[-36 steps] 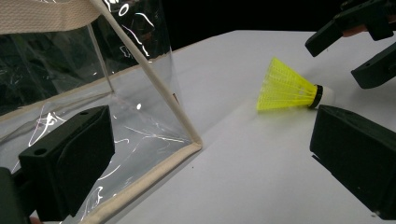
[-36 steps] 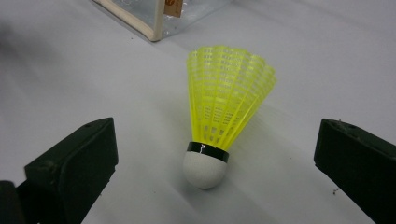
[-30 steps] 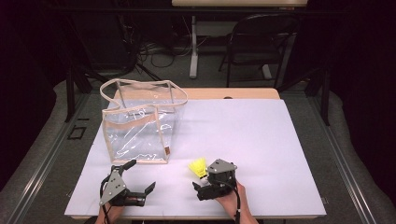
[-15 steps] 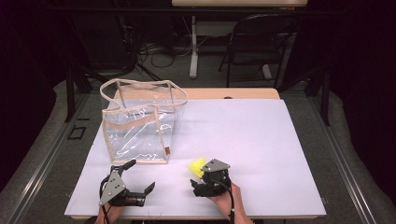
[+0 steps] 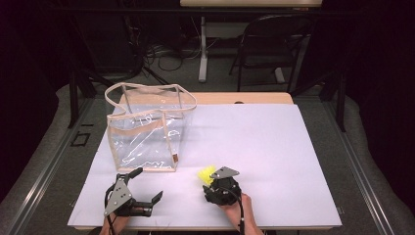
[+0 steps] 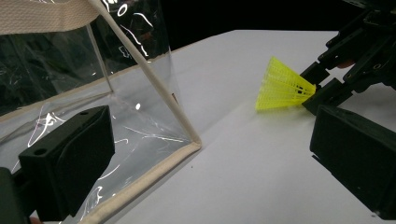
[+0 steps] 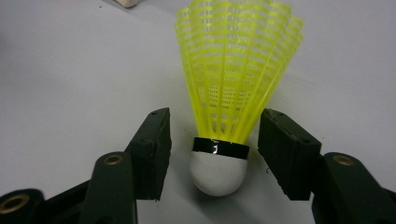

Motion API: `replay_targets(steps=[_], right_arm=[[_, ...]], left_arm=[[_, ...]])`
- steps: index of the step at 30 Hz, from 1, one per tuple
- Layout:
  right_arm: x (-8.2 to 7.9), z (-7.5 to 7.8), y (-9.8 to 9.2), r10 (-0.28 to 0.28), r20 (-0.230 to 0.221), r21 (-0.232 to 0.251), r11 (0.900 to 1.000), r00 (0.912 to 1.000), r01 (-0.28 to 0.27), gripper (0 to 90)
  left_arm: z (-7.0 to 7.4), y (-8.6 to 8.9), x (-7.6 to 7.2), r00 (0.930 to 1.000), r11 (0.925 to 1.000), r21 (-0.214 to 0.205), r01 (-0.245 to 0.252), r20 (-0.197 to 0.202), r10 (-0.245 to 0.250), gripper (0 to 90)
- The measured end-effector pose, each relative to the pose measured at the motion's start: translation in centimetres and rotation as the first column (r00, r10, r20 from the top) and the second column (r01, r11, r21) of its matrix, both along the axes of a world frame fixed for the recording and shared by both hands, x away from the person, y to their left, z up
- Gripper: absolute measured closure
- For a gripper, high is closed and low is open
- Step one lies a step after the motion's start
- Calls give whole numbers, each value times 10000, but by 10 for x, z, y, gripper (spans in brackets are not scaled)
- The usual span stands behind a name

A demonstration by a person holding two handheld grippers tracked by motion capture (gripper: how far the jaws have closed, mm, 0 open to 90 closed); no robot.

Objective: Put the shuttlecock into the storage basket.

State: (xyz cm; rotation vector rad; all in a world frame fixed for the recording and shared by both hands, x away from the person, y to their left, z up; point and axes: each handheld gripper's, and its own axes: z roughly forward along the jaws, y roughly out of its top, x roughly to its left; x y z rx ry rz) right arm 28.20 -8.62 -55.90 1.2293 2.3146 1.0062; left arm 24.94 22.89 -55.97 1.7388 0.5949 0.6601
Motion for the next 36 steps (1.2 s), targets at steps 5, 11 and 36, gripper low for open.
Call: replay_targets(steps=[5,11,36], right_arm=[[0,-1,0,-68,15,-45,10000,10000,68,492],[0,-1,-1,-148,-55,-34,9999,9999,148,580],[1,7,-10,-147,242,141,9998,9996,144,629]], left_arm=[[0,0,0,10000,10000,8,24,9,-24,0],[0,0,0,10000,10000,-10,11,-2,-11,0],[0,1,0,10000,10000,92,28,21,-28,0]])
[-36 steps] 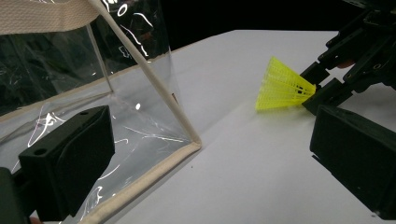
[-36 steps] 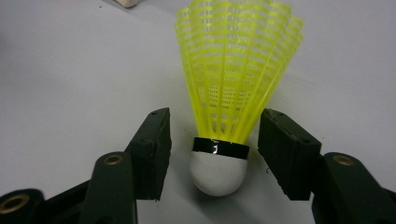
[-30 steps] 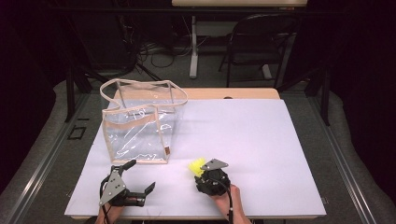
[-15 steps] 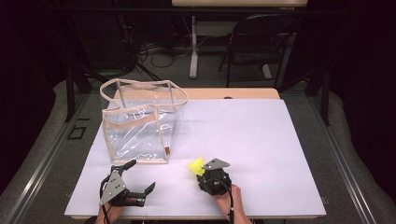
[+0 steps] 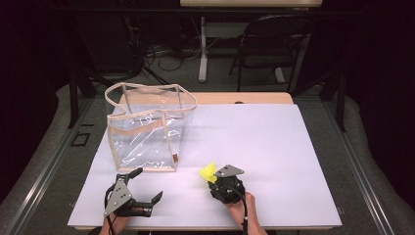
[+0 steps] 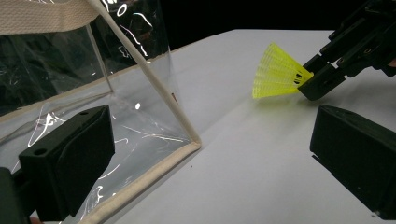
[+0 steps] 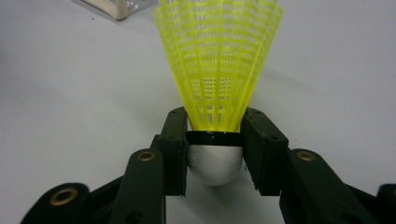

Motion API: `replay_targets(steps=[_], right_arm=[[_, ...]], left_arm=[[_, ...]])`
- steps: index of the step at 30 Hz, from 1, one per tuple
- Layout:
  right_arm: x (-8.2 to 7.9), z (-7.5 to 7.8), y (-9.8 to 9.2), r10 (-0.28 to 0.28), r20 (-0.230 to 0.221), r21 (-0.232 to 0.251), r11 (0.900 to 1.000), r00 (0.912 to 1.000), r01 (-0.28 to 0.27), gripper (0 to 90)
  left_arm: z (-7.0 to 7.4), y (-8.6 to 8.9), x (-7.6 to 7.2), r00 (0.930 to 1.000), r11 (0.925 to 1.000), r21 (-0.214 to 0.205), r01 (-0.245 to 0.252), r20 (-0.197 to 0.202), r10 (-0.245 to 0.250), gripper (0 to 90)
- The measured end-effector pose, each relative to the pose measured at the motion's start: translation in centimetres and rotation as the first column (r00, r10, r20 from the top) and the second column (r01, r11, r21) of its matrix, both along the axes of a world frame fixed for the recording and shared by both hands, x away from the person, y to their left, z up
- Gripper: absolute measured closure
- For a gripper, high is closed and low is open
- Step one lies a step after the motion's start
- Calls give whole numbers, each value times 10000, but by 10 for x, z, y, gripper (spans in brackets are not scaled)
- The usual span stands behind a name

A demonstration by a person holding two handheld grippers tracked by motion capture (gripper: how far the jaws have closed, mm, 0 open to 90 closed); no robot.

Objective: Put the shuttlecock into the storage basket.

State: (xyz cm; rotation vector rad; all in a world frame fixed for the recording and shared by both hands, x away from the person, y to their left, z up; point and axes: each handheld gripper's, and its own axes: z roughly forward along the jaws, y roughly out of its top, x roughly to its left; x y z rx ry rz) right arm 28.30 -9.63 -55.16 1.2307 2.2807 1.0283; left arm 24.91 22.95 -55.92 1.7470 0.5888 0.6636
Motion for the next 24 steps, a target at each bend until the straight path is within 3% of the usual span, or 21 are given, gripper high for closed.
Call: replay_targets(steps=[24], right_arm=[[4,10,-13,591,513,14,9982,9969,-592,641]], left_arm=[[-1,-1,0,10000,10000,-55,-9,-41,9,0]])
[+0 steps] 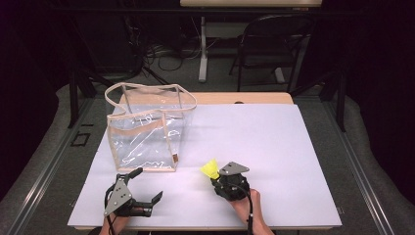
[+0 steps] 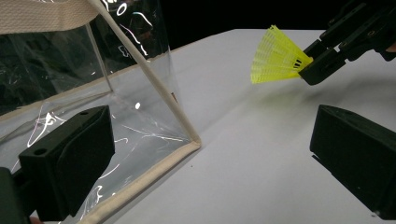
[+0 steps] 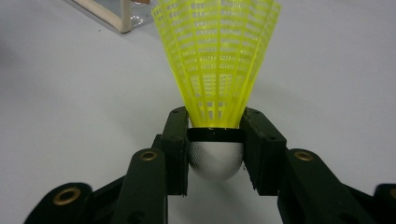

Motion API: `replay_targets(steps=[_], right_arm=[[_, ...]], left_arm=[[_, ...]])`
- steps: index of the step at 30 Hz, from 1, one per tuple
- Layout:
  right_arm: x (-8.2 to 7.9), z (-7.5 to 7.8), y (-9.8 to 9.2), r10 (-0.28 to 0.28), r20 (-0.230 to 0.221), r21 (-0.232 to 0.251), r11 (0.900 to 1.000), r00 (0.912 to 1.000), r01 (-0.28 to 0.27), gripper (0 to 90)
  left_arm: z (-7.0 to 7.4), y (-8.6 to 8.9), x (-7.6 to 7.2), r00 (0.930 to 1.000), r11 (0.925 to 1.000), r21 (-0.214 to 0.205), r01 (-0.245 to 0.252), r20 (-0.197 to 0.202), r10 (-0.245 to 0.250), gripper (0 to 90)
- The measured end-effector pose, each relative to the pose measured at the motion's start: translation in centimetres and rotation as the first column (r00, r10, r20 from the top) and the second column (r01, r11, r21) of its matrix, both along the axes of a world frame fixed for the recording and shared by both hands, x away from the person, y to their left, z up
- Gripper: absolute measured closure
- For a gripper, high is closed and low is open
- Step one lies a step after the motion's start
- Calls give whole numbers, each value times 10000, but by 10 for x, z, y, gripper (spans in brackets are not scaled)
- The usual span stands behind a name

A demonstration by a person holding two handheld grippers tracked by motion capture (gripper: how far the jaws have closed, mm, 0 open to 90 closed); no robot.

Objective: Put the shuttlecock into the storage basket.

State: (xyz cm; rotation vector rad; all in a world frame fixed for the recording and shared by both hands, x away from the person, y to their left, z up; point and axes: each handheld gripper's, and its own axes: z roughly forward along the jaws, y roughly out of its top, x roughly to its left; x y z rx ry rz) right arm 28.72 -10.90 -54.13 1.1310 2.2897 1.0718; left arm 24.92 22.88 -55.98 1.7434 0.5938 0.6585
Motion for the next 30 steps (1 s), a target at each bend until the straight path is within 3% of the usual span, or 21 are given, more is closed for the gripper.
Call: replay_targets(steps=[14,30], right_arm=[[8,3,-11,284,265,66,9996,9992,-286,643],[16,11,-19,749,577,-267,9969,9955,-734,643]], left_arm=[[0,-1,1,10000,10000,-2,8,-15,-8,0],[0,1,0,10000,10000,-3,-46,32,46,0]])
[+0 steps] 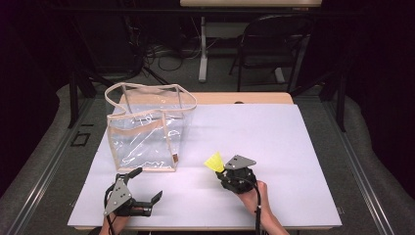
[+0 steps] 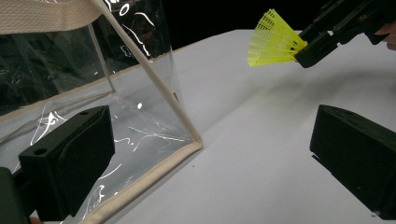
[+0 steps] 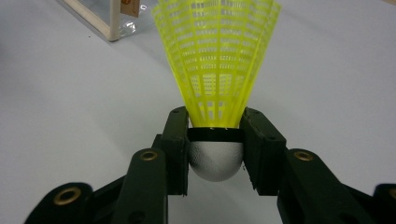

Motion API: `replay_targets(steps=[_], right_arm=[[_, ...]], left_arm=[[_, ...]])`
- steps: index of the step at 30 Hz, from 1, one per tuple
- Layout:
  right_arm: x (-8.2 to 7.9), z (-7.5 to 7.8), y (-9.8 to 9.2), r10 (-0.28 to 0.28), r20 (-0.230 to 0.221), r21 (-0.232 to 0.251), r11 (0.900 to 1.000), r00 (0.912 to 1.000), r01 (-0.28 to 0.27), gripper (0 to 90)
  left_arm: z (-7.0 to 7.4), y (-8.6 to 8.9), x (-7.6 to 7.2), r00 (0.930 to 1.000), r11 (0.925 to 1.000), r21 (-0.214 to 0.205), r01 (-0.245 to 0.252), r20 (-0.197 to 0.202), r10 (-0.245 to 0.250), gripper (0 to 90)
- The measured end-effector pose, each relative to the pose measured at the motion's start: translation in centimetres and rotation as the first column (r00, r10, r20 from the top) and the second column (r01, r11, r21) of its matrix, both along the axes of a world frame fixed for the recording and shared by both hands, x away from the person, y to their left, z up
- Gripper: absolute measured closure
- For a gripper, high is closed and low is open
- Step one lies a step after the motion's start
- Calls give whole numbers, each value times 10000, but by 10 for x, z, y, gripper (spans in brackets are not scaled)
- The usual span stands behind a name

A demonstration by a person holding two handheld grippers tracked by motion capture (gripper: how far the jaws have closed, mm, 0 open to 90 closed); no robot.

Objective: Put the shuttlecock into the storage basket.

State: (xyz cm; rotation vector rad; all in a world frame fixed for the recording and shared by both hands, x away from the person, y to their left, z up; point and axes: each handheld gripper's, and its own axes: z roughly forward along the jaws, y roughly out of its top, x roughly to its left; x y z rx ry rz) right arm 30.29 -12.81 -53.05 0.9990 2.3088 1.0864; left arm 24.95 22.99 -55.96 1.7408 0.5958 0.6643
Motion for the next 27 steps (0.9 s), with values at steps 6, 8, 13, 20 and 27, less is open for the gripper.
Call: replay_targets(steps=[6,8,13,20,27], right_arm=[[3,1,0,226,160,-174,9996,9996,-223,643],[4,1,0,266,180,-175,9995,9995,-263,643],[6,2,0,352,216,-204,9992,9991,-347,643],[9,2,0,486,255,-359,9982,9985,-476,643],[12,1,-1,562,278,-429,9976,9980,-550,643]], left_arm=[[0,0,0,10000,10000,9,5,-2,-5,0],[0,0,0,10000,10000,8,9,-16,-9,0],[0,0,0,10000,10000,-5,12,-28,-12,0],[0,0,0,10000,10000,11,26,-15,-26,0],[0,-1,0,10000,10000,-3,51,-35,-51,0]])
